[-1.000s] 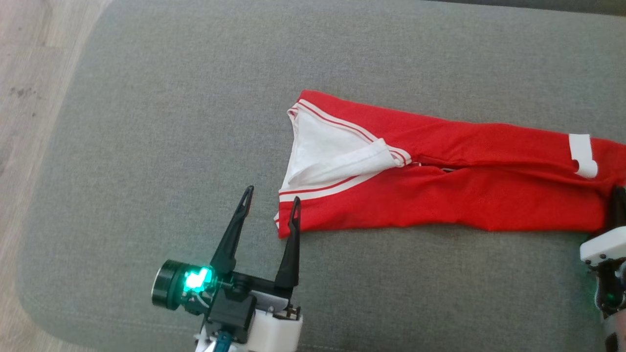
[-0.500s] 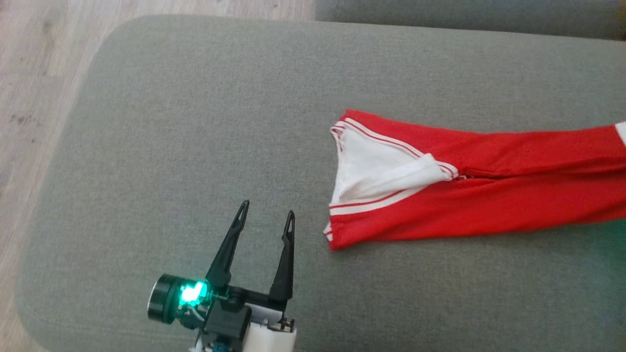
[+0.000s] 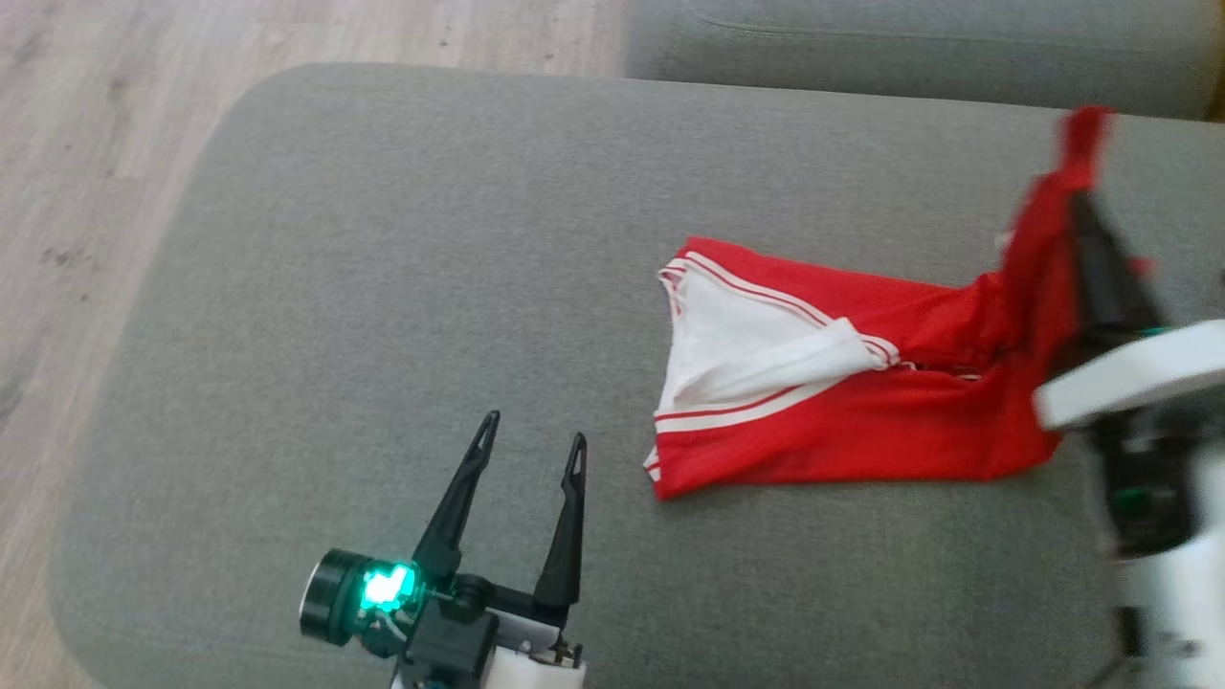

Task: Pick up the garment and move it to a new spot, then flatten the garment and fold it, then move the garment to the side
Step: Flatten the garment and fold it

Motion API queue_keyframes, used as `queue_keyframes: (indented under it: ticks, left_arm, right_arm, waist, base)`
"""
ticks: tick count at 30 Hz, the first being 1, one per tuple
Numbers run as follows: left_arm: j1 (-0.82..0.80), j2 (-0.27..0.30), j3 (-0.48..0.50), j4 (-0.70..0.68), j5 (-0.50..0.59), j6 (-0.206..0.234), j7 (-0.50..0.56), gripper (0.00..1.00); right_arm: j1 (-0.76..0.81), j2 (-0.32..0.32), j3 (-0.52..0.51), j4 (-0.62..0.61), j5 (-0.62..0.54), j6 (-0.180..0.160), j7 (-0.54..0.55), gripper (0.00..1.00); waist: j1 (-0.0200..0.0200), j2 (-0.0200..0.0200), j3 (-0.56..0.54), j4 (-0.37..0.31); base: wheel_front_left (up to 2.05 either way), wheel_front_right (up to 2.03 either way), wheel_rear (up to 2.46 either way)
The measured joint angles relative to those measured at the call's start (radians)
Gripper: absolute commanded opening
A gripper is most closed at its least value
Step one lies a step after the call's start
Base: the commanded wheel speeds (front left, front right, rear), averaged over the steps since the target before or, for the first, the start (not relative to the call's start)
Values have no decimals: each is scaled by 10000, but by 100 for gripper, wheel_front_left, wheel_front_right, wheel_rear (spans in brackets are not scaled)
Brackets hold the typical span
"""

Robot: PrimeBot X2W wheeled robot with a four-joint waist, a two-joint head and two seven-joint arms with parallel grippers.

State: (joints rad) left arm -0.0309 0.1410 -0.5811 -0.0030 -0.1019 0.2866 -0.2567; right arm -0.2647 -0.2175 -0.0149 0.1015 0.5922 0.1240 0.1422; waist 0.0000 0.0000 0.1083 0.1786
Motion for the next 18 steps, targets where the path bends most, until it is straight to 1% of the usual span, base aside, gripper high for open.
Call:
queue_keyframes:
  ticks: [1,5,6,7,8,9,10,12,14,15,18]
  left_arm:
    - [0,0,0,0,0,0,0,100]
    - [-2,-77,4,27,151,-142,0,100]
    - [-6,-107,4,27,153,-153,0,100]
    - [-10,-190,2,25,155,-201,0,100]
    - [-16,-240,2,23,174,-226,0,100]
    - [-16,-274,0,21,217,-230,0,100]
    - [-17,-293,2,19,240,-234,0,100]
    - [-17,-314,13,33,240,-244,0,100]
    - [-10,-339,52,63,240,-270,0,100]
    - [-7,-341,86,65,240,-270,0,100]
    - [5,-364,309,140,238,-268,0,100]
  right_arm:
    - [0,0,0,0,0,0,0,0]
    - [-2,1012,976,-63,-623,0,125,0]
    - [-4,1216,1244,65,-765,0,121,0]
    - [-33,1478,1626,533,-1129,0,48,0]
    - [-50,1513,1778,863,-1202,0,-29,0]
    - [-86,1526,1900,1208,-1193,0,-79,27]
    - [-113,1526,2031,1515,-1149,0,-173,100]
    - [-125,1523,2420,1941,-654,0,-531,100]
    - [-156,1526,2917,2061,332,0,-1135,100]
    - [-218,1555,3091,2090,642,0,-1419,100]
    - [-609,1590,3164,2261,777,0,-2104,100]
  waist:
    - [0,0,0,0]
    - [0,0,-13,302]
    - [0,0,-7,393]
    - [0,0,8,585]
    - [0,0,20,691]
    - [0,0,35,794]
    - [0,0,52,898]
    - [1,0,90,1107]
    - [1,0,114,1290]
    - [0,0,121,1343]
    - [1,0,46,1329]
  base:
    - [0,0,0]
    - [0,0,0]
    - [0,0,0]
    - [0,0,0]
    - [0,0,0]
    - [0,0,0]
    - [0,0,0]
    - [0,0,0]
    - [0,0,0]
    - [0,0,0]
    - [0,0,0]
